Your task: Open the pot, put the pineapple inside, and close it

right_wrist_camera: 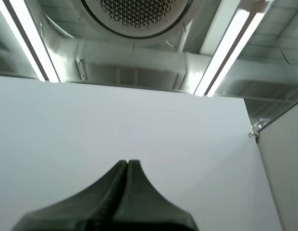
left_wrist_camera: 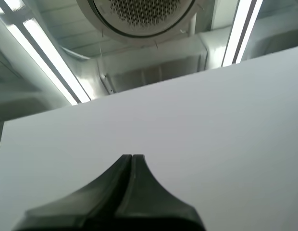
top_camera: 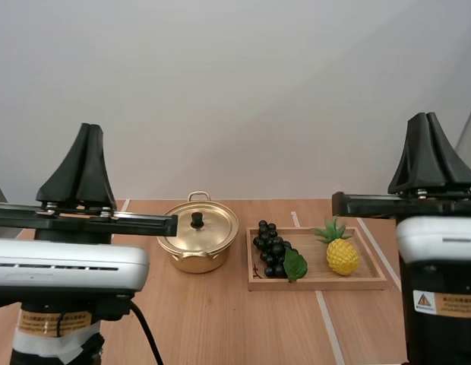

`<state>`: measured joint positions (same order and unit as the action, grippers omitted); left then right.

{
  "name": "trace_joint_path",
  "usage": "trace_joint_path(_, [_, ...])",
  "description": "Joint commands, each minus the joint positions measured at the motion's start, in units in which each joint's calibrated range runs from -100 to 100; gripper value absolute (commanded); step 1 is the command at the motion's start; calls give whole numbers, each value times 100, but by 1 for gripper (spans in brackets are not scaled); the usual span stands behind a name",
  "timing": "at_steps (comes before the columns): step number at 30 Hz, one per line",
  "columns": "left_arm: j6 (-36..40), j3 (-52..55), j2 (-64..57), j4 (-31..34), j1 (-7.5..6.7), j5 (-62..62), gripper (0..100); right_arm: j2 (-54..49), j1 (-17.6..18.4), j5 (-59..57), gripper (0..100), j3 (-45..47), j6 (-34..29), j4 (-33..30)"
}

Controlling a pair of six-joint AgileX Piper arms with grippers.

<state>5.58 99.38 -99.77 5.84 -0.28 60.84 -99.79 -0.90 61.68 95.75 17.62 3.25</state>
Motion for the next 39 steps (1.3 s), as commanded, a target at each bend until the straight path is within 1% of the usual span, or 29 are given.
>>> trace_joint_path(1, [61, -469, -23, -161, -20, -1592, 0, -21, 5, -2357, 0, -820, 138, 157])
trace_joint_path(3, [61, -1122, -23, -471, -20, -2919, 0, -21, 5, -4117, 0, -1541, 138, 157])
trace_joint_path(5, [61, -1908, 122, -663, -20, -4085, 0, 186, 5, -5140, 0, -2350, 138, 157])
trace_joint_path(7, [61, -2641, 308, -703, -20, -4581, 0, 490, 5, -5558, 0, -3128, 146, 130])
trace_joint_path(9, [61, -3470, 592, -744, -20, -4773, 0, 865, 5, -5800, 0, -3901, 146, 70])
trace_joint_path(11, [61, -4264, 957, -744, -20, -5107, 0, 1224, 5, -6353, 0, -4642, 159, 6])
trace_joint_path(13, [61, -5201, 1346, -744, -20, -5689, 0, 1588, 5, -7186, 0, -5408, 159, -141])
trace_joint_path(17, [96, -6985, 2230, -930, -20, -7311, 0, 2370, 5, -8876, 0, -6945, 161, -392])
trace_joint_path(21, [426, -8508, 3006, -930, -11, -8583, 0, 3072, 5, -10741, 0, -8403, 170, -624])
trace_joint_path(24, [550, -9215, 3459, -930, -11, -8799, 0, 3525, 5, -11807, 0, -9247, 170, -702])
trace_joint_path(27, [782, -9867, 3885, -930, -11, -8799, 0, 3967, 5, -12462, 0, -9840, 170, -844])
trace_joint_path(30, [809, -10204, 4075, -798, -11, -8953, 0, 4191, 5, -12811, 0, -10021, 122, -1034])
trace_joint_path(33, [809, -10232, 4088, -727, -11, -9081, 0, 4324, 5, -13059, 0, -10035, 64, -1097])
trace_joint_path(36, [809, -10232, 4088, -694, -11, -9286, 0, 4391, 5, -13072, 0, -10035, 64, -1126])
trace_joint_path(39, [809, -10232, 4088, -620, -11, -9289, 0, 4483, 5, -13180, 0, -10035, 64, -1327])
